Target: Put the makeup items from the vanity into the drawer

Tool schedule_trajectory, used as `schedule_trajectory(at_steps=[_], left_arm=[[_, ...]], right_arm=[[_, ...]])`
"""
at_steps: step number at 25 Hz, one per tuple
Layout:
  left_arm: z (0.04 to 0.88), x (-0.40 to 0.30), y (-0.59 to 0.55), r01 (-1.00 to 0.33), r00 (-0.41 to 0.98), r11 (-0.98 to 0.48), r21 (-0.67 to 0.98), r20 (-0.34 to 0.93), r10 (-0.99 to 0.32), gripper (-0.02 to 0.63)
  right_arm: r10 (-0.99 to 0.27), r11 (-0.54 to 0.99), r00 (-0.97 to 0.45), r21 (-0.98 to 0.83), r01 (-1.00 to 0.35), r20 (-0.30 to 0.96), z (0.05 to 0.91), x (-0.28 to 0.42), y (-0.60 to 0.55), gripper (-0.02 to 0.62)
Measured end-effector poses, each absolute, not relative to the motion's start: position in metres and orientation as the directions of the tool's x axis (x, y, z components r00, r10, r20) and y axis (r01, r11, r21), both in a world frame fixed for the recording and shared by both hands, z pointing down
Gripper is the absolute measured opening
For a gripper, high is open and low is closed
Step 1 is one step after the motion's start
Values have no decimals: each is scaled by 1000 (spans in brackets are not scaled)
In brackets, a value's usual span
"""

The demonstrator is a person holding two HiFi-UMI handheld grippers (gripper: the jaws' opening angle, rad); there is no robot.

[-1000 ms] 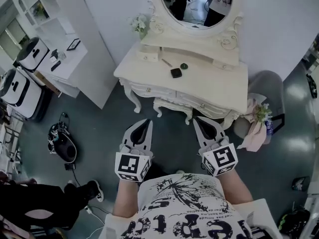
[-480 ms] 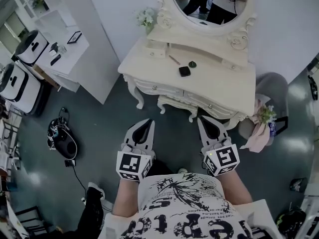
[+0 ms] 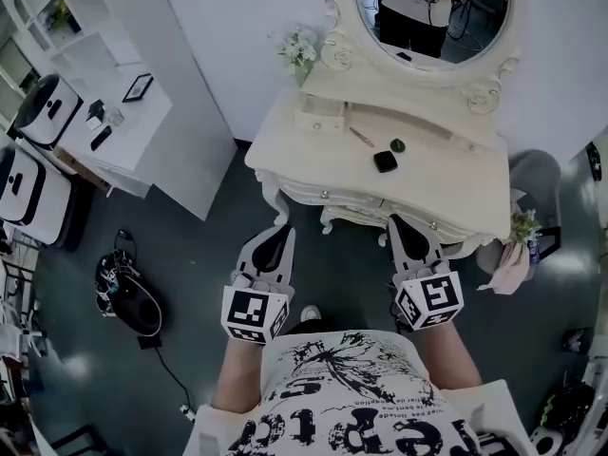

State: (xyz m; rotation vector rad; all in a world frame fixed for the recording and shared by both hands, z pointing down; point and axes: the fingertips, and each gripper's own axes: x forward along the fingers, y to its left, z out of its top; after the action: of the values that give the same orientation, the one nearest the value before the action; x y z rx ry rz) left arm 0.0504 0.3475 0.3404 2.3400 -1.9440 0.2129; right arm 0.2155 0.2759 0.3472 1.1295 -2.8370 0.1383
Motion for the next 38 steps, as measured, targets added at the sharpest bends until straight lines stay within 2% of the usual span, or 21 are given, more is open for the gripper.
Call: schedule_trajectory(at_steps=[5, 12, 22, 29, 38], left_arm=[[343, -2, 325, -975, 218, -222, -5, 176, -960, 19], [367, -37, 289, -973, 230, -227, 39, 212, -950, 20], [387, -48, 151, -958, 288, -283, 52, 222, -932, 20], [400, -42, 30, -934, 356, -352, 63, 253, -900, 20], [429, -29, -43, -902, 430, -418, 107, 298, -852, 20]], right_arm=[[-736, 661, -658, -42, -749, 161, 356, 175, 249, 17], [-739, 646, -636, -33, -762, 221, 379, 149, 211, 17], [-742, 628, -616, -46, -776, 263, 412, 134, 81, 17], [-757, 581, -568, -64, -811, 323, 433, 152, -17, 17], [-735, 525, -513, -105, -844, 444, 472, 177, -62, 17]])
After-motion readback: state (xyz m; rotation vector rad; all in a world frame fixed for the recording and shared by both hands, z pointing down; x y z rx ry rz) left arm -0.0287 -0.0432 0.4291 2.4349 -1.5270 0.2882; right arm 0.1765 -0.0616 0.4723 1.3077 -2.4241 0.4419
